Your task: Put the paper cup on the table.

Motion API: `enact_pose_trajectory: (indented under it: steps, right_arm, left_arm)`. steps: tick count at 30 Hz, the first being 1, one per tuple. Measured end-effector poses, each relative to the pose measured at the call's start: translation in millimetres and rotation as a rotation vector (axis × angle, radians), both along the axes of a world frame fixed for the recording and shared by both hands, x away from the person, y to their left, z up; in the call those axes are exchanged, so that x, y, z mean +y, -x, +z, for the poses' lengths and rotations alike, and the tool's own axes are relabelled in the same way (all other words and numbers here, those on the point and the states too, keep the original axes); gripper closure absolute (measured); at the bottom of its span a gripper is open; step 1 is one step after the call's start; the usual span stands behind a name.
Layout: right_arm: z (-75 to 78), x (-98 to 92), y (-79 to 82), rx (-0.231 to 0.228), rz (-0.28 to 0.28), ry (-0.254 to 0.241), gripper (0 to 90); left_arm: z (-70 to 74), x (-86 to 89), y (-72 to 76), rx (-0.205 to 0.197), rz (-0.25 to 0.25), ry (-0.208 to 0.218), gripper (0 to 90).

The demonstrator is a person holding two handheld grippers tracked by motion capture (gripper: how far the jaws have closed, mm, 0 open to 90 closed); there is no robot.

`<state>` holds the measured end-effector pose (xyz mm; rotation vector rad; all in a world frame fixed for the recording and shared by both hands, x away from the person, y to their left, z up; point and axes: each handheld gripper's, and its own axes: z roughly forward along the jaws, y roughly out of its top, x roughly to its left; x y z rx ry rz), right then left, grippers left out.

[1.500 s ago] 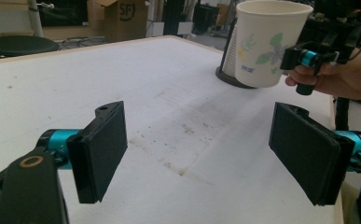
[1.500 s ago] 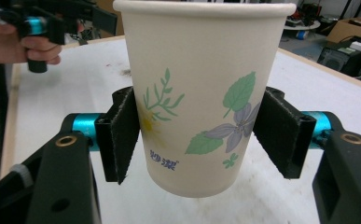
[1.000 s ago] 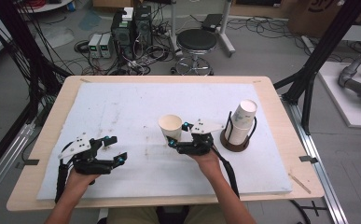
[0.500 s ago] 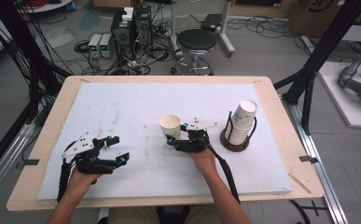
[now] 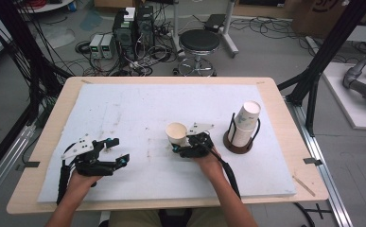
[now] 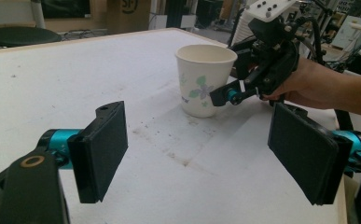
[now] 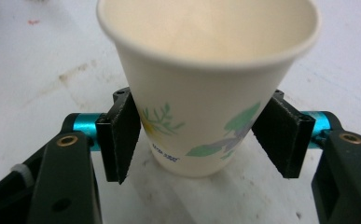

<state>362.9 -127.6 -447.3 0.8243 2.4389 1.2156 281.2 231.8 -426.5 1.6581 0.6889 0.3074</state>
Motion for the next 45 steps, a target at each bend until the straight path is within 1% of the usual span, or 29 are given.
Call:
enact_pose_trajectory:
  steps: [2,4,6,7,9,10,12,14,17,19,22,23,27,30,34,35,37,42,43,45]
  right_arm:
    - [-1.4,-2.3,0.8,0.007,0.005,0.002,34.8]
    - [-1.8,-3.6,1.2,0.026,0.006,0.004,34.1]
    - [-2.2,-3.3,0.6,0.020,0.012,0.007,32.5]
    - [-2.5,-3.2,0.7,0.031,0.011,0.000,31.5]
    - [-3.5,-3.4,0.2,0.051,0.007,-0.005,25.3]
    - [-3.3,-3.5,0.7,0.059,-0.002,-0.004,23.7]
    - [-1.6,-5.1,1.8,0.058,0.004,0.007,23.4]
    - [2.4,-8.3,5.3,0.046,0.004,0.006,22.8]
    - [9.3,-17.3,10.8,0.042,0.010,-0.029,22.2]
    - [11.9,-21.6,13.9,0.034,0.011,-0.040,22.3]
    - [18.4,-32.1,22.6,0.013,0.016,-0.069,22.3]
    - [20.4,-34.6,25.2,0.011,0.014,-0.071,22.4]
    - [32.1,-48.9,38.6,-0.035,0.016,-0.099,21.9]
    - [38.9,-61.8,50.6,-0.087,0.008,-0.112,21.8]
    - [43.9,-79.2,63.8,-0.107,0.000,-0.157,21.2]
    - [44.6,-83.2,66.5,-0.122,-0.003,-0.159,21.1]
    - [45.3,-91.1,72.5,-0.122,-0.012,-0.177,21.1]
    - [47.6,-110.8,83.9,-0.131,-0.047,-0.192,21.1]
    - [47.8,-113.4,85.9,-0.127,-0.057,-0.196,21.1]
    - [47.5,-119.4,90.2,-0.135,-0.073,-0.202,21.1]
  left_arm:
    - [0.0,0.3,0.0,0.001,0.000,-0.004,20.0]
    - [-0.2,-0.3,0.1,0.004,0.001,-0.003,20.2]
    - [-0.2,-0.6,0.0,0.004,0.000,-0.004,20.2]
    - [-0.1,-0.6,-0.1,0.002,-0.002,-0.006,20.3]
    - [-0.4,-0.6,0.0,0.005,0.000,-0.003,20.3]
    - [-0.5,-0.4,-0.1,0.007,-0.001,-0.002,20.3]
    - [-1.1,0.1,-0.4,0.012,-0.002,-0.001,20.2]
    - [-1.3,0.0,-0.4,0.017,-0.005,-0.002,20.2]
    - [-1.6,-0.4,-0.6,0.019,-0.011,-0.005,20.1]
    - [-1.5,-0.9,-0.4,0.021,-0.012,-0.004,20.1]
    - [-1.2,-1.3,-0.8,0.017,-0.011,-0.004,20.1]
    - [-1.0,-1.3,-1.1,0.016,-0.010,-0.005,20.0]
    - [0.1,-2.5,-1.8,0.011,0.001,0.004,19.8]
    - [1.3,-3.4,-1.9,0.000,0.005,0.008,19.3]
    - [3.4,-5.1,-0.9,-0.017,0.011,0.014,19.1]
    - [4.0,-5.6,-0.5,-0.020,0.013,0.017,19.0]
    - [5.0,-6.1,-0.5,-0.029,0.019,0.019,19.0]
    - [5.5,-5.5,0.3,-0.037,0.025,0.013,19.0]
    - [5.8,-5.1,1.0,-0.039,0.025,0.015,19.0]
    - [7.0,-4.6,2.2,-0.048,0.027,0.015,19.0]
